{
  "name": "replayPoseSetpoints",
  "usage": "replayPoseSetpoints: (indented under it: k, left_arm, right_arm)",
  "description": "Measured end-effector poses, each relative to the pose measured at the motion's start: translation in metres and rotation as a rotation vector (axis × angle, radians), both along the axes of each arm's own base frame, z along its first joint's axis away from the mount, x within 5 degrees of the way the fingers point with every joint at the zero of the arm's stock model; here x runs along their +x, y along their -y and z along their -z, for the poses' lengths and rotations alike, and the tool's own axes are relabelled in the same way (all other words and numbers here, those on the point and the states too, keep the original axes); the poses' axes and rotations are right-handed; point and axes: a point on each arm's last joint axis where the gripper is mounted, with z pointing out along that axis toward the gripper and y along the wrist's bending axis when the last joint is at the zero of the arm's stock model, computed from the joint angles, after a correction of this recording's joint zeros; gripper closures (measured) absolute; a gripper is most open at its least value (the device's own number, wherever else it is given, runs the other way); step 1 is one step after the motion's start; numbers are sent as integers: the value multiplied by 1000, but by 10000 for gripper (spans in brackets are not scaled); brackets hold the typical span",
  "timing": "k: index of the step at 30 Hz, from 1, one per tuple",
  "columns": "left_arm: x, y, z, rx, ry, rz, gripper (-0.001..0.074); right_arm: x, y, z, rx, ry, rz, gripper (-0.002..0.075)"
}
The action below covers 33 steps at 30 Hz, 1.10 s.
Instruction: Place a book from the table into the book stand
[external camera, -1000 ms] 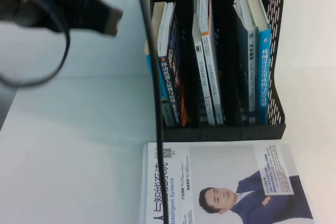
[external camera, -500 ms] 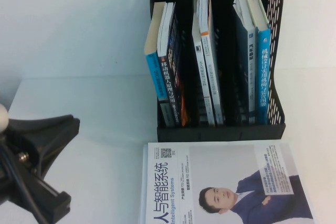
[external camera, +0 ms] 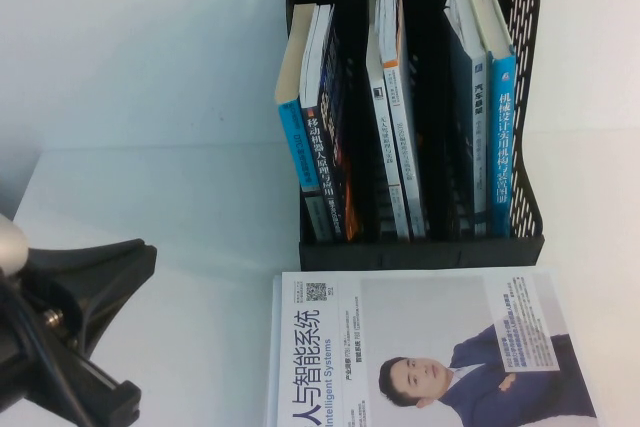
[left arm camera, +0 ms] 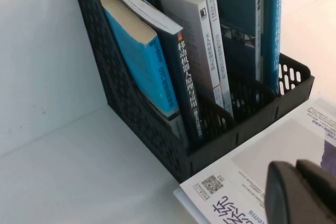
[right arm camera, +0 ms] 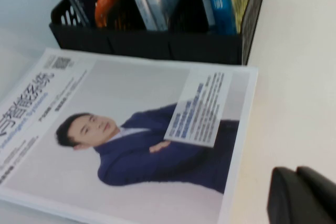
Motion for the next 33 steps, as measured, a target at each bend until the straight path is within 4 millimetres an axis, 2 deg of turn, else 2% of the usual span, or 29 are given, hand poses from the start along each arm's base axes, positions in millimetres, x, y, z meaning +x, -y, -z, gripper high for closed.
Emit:
replayPoseSetpoints:
  k: [7, 18, 22, 27, 30, 33]
  left_arm:
    - [0, -2, 5, 43, -47, -18, 736]
    - [0, -7, 9, 103, -53, -40, 736]
    - [-7, -27, 5, 123, -25, -124, 736]
    - [-25, -63, -3, 33, 50, -335, 736]
    - [-39, -77, 6, -35, 103, -442, 736]
    - [-51, -83, 28, -68, 156, -510, 736]
  right_arm:
    - [-4, 0, 7, -22, -83, -19, 728]
    - [-4, 0, 7, -23, -84, -19, 728]
    - [-4, 0, 7, -23, -84, -19, 727]
    - [-4, 0, 7, -23, -84, -19, 727]
    - [-4, 0, 7, -23, -84, -19, 728]
    - [-4, 0, 7, -22, -85, -20, 728]
